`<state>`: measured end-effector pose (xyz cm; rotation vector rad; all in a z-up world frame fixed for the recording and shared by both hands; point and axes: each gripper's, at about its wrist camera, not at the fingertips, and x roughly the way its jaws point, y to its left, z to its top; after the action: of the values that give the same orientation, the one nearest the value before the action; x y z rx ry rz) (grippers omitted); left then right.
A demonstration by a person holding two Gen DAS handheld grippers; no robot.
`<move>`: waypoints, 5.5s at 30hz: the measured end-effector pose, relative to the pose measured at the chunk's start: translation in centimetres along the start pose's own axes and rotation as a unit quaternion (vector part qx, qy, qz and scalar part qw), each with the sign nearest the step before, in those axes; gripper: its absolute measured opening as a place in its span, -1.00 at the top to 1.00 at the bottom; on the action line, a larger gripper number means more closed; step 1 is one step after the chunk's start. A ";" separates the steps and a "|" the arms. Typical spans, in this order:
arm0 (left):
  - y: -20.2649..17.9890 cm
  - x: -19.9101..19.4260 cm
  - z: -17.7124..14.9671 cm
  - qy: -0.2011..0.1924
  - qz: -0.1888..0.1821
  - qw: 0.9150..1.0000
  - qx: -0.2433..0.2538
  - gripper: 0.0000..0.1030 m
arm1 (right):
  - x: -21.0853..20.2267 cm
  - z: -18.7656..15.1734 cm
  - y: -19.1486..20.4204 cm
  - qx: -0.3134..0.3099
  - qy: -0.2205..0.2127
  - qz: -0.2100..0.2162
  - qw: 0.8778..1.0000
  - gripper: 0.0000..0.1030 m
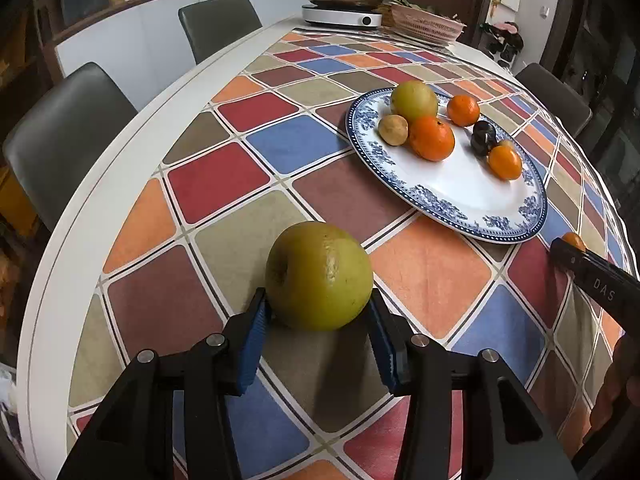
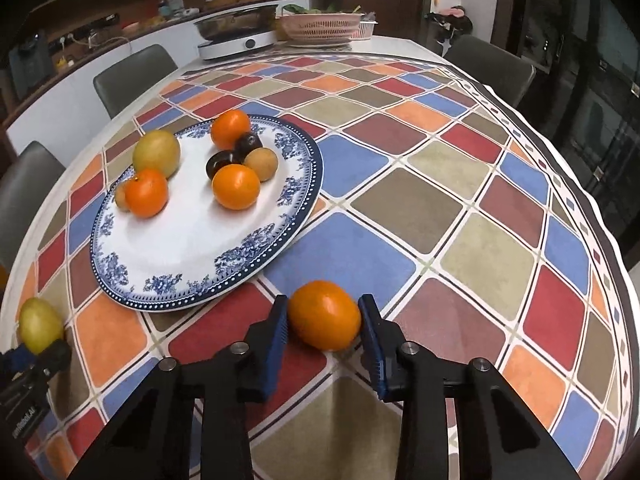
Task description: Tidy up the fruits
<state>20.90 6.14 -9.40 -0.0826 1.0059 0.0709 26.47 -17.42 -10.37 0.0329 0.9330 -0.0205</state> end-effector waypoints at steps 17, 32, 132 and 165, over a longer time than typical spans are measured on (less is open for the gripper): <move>-0.7 -3.3 0.4 -0.045 0.001 0.999 0.030 0.44 | -3.0 -0.1 0.2 -0.011 -0.028 0.033 0.999 0.31; -0.5 -2.3 -0.5 -0.019 -0.050 0.998 0.026 0.38 | -4.2 -0.7 1.1 -0.024 -0.028 0.053 0.998 0.31; -9.2 4.2 14.0 -0.040 -0.164 0.968 0.186 0.02 | 2.7 5.3 3.5 -0.085 -0.003 0.145 0.986 0.31; -4.3 -6.7 7.6 -0.135 -0.088 0.981 0.104 -0.30 | -5.8 4.7 2.6 -0.085 -0.080 0.131 0.985 0.09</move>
<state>24.14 2.52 0.45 0.0284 0.7269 -0.1812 26.82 -14.99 -2.86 -0.0039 0.7605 0.2959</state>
